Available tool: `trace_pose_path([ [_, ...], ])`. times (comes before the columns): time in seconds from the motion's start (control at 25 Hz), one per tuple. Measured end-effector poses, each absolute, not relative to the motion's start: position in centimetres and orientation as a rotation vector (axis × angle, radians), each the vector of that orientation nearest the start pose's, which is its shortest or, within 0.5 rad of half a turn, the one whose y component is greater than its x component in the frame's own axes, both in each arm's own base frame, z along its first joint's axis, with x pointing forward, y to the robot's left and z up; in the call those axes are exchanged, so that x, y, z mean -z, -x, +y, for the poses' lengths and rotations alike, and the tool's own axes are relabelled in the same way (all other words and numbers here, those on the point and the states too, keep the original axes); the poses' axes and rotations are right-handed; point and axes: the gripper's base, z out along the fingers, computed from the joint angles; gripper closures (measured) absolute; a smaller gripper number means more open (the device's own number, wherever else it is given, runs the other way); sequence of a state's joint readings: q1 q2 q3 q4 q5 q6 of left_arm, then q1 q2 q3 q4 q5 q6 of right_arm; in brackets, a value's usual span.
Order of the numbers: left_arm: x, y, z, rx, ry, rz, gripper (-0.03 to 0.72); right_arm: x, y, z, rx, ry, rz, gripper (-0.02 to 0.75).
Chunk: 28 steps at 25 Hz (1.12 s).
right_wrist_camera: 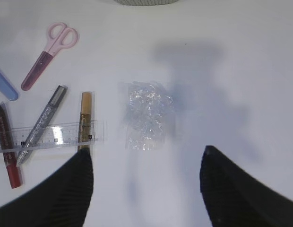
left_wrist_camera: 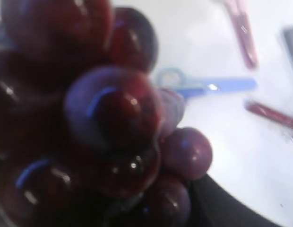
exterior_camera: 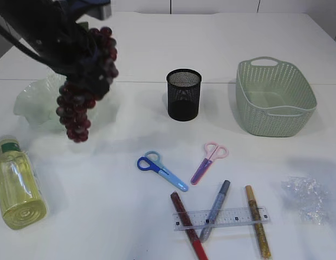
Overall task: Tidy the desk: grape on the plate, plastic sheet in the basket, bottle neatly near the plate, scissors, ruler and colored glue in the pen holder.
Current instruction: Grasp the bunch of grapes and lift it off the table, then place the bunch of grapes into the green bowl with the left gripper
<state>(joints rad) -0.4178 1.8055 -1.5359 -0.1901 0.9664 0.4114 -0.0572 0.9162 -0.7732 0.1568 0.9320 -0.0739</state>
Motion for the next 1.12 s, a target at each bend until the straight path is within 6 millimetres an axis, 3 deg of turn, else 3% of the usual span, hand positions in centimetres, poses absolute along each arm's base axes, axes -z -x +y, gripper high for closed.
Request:
trace_pose_path([
  [0.36,-31.7,-40.1,-11.0,0.180,-0.561,2.340,0.446,-30.3,-16.1,0.2,-0.146,-0.050,2.552,0.189],
  [0.6,-32.4,-41.8,-9.4,0.136,-0.451,2.191,0.446,-30.2,-16.2,0.2,-0.147,-0.050,2.561,0.189],
  [0.76,-30.8,-43.3,-9.2,0.112,-0.429,2.166,0.446,-30.1,-16.2,0.2,-0.147,-0.050,2.562,0.189],
  [1.12,-23.8,-46.5,-8.4,0.081,-0.403,2.254,0.447,-30.1,-16.2,0.2,-0.148,-0.050,2.564,0.189],
])
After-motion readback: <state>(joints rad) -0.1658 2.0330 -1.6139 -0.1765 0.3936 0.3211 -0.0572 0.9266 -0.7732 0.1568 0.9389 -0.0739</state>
